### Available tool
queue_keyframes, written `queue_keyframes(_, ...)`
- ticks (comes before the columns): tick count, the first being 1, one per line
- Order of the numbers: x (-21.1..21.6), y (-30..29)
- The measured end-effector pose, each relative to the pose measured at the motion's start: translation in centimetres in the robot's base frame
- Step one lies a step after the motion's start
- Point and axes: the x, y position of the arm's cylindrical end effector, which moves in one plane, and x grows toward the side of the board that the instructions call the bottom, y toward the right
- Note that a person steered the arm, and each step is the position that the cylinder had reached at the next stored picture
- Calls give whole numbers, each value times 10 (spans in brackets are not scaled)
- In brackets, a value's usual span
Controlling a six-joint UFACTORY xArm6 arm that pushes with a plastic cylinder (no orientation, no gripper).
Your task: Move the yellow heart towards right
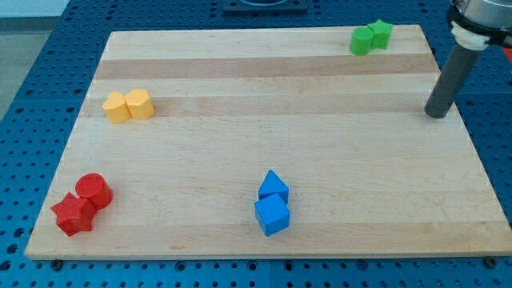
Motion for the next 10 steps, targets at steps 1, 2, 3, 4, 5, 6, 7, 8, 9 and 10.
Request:
queue_keyframes(1,0,-17)
queue_keyframes(2,0,-81)
queue_keyframes(3,-6,-154)
queue_keyframes(4,-42,-208)
queue_keyframes(5,-78,-277)
queue_keyframes(6,-85,-369)
queue_keyframes(7,-85,-472)
queue_keyframes(8,-85,-562)
queue_keyframes(9,-79,-564)
queue_keyframes(10,-19,-550)
